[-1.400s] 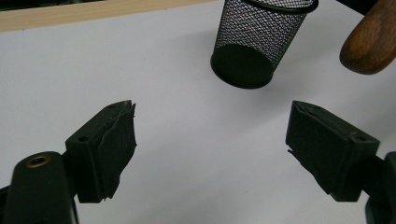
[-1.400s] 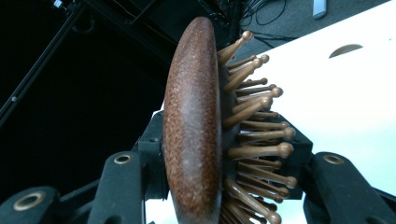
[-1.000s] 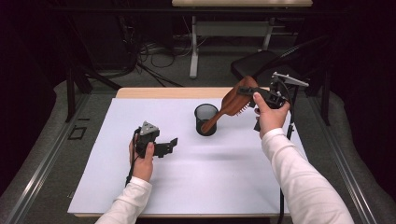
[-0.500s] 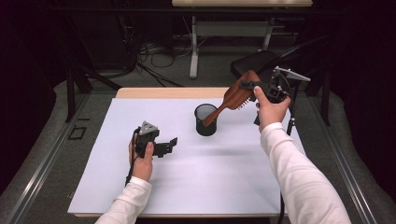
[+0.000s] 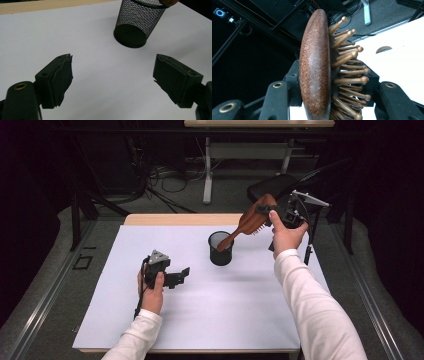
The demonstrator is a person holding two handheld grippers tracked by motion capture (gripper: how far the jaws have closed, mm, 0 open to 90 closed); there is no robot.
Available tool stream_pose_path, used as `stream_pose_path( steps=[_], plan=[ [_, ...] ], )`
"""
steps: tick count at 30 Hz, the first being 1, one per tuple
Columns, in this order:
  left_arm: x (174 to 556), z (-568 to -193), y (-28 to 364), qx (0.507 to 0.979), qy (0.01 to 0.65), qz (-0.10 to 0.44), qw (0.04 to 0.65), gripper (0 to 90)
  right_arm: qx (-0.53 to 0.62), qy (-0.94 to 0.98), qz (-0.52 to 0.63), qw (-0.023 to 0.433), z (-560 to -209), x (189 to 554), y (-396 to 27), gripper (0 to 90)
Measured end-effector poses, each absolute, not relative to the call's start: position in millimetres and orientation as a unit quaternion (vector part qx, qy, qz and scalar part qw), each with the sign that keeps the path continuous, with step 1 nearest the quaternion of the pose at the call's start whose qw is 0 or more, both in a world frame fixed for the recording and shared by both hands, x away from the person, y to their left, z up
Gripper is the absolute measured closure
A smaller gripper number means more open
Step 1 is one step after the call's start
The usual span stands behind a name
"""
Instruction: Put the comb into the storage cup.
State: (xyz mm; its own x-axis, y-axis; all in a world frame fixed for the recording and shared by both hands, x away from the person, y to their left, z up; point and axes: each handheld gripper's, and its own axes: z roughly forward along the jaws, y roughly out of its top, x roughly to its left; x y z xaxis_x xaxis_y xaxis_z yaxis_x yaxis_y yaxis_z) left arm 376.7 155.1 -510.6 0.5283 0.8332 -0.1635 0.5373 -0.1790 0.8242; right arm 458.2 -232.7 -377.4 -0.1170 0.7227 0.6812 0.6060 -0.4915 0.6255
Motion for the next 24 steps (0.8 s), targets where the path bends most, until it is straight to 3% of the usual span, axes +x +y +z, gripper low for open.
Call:
stream_pose_path(
  steps=[24],
  plan=[
    [377.3, -510.1, 157.1, 0.747, 0.459, 0.164, 0.452, 16.1, 0.68, 0.485, 0.542, 0.088, -387.2, 476.0, -221.4, 48.6]
  ],
)
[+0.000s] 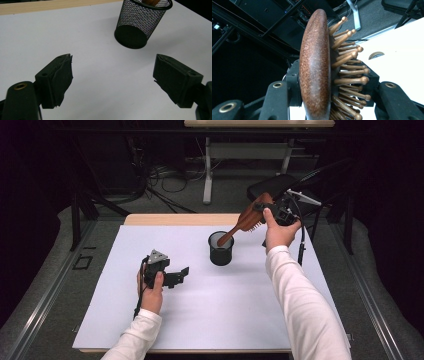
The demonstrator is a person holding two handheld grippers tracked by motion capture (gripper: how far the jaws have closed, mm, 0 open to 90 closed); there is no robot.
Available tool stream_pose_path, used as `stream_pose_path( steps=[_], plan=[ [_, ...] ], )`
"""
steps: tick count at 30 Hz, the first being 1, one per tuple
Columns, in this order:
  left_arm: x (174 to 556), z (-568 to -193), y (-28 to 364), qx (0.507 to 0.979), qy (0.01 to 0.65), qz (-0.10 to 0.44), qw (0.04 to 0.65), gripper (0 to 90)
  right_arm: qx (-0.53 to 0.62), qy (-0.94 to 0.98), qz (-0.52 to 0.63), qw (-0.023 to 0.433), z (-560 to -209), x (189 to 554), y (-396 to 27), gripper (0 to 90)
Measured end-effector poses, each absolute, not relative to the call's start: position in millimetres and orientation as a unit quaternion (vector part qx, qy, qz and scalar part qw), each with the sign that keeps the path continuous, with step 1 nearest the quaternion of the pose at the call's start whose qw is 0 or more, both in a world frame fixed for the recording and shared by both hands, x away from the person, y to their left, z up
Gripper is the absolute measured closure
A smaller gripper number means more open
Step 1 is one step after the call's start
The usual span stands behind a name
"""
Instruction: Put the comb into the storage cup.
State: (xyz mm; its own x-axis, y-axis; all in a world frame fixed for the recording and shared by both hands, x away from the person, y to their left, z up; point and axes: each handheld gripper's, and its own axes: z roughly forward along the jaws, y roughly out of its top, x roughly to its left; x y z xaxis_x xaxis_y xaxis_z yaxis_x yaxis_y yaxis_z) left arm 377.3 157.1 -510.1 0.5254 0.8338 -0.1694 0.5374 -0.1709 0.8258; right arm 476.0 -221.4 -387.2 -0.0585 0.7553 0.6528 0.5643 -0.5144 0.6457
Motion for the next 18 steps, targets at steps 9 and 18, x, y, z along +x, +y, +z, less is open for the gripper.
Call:
stream_pose_path(
  steps=[9, 18],
  plan=[
    [377.3, -509.6, 157.9, 0.747, 0.459, 0.164, 0.452, 16.1, 0.684, 0.485, 0.536, 0.099, -391.0, 479.5, -217.4, 48.6],
    [377.5, -509.6, 158.3, 0.745, 0.461, 0.164, 0.454, 16.1, 0.684, 0.487, 0.532, 0.11, -393.9, 481.8, -213.0, 48.6]
  ],
)
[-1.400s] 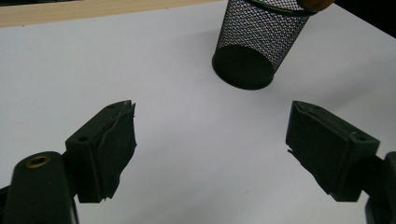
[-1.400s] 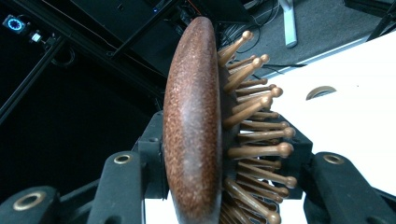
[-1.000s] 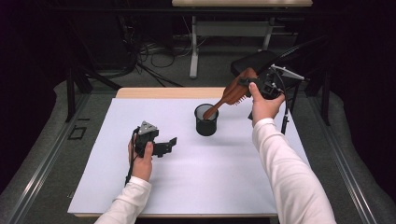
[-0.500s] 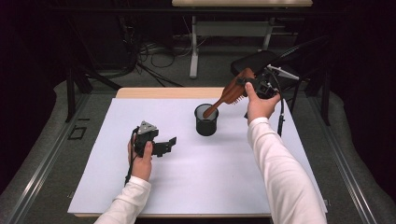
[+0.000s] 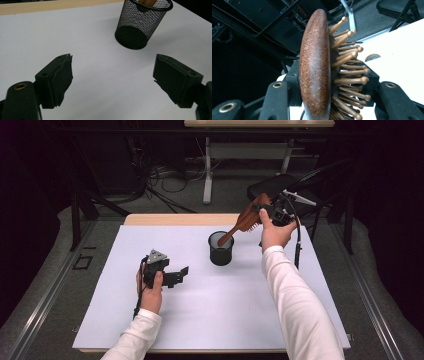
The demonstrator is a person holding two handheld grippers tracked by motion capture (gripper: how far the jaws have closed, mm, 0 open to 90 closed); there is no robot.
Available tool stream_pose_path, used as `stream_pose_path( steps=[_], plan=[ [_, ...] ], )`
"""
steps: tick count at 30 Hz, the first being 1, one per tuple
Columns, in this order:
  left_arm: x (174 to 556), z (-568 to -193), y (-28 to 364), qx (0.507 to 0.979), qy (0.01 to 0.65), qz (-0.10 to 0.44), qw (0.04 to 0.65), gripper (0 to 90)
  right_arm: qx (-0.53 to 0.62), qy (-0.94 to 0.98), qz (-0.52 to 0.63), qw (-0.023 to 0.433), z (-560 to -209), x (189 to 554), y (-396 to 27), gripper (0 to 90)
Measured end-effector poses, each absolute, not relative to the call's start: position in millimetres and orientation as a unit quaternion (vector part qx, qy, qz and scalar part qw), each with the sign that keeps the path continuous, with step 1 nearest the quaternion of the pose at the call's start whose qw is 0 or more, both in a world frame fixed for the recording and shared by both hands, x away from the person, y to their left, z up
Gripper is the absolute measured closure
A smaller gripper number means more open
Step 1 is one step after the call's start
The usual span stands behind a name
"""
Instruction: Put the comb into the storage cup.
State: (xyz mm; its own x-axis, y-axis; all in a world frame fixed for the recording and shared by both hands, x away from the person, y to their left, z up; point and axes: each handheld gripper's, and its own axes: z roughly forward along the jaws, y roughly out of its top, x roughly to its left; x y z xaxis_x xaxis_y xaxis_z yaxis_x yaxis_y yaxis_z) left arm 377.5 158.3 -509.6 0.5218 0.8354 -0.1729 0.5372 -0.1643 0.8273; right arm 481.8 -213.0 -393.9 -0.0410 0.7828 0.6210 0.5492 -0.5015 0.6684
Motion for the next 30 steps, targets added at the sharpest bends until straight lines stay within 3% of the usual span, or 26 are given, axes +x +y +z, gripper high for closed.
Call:
stream_pose_path(
  steps=[30],
  plan=[
    [378.3, -509.6, 160.3, 0.743, 0.462, 0.163, 0.456, 16.1, 0.682, 0.515, 0.504, 0.125, -415.7, 489.8, -188.1, 48.5]
  ],
)
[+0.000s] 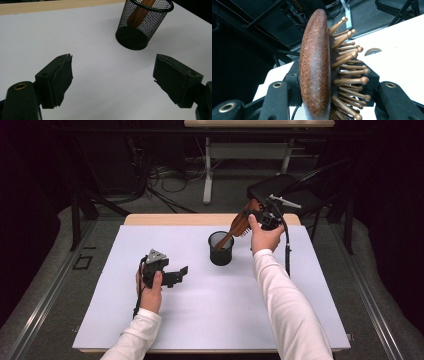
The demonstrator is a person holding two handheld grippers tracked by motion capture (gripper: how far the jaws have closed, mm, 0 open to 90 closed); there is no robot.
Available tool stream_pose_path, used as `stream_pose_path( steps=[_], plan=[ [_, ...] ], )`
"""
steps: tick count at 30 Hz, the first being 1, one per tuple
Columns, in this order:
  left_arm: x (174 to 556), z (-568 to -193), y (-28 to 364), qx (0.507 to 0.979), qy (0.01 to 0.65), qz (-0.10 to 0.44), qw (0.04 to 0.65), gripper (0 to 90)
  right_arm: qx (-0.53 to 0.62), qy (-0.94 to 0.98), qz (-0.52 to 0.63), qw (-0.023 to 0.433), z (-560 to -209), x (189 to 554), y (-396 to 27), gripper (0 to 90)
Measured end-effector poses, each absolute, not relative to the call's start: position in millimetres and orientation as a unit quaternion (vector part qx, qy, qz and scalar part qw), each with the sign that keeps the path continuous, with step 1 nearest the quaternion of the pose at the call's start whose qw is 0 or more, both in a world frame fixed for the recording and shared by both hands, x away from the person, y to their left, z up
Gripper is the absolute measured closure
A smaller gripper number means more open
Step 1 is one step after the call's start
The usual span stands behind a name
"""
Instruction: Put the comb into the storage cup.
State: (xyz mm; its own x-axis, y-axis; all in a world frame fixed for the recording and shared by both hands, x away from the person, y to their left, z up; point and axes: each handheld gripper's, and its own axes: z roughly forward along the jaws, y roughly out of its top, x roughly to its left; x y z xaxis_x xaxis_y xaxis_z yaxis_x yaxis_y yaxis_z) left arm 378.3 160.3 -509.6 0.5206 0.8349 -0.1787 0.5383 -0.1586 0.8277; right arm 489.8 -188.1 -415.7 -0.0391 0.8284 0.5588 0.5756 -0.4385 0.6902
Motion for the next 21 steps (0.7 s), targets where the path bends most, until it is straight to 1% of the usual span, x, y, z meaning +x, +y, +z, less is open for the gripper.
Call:
stream_pose_path(
  steps=[21],
  plan=[
    [378.7, -510.3, 160.9, 0.743, 0.463, 0.162, 0.455, 16.1, 0.684, 0.523, 0.494, 0.124, -432.2, 494.4, -180.1, 48.4]
  ],
)
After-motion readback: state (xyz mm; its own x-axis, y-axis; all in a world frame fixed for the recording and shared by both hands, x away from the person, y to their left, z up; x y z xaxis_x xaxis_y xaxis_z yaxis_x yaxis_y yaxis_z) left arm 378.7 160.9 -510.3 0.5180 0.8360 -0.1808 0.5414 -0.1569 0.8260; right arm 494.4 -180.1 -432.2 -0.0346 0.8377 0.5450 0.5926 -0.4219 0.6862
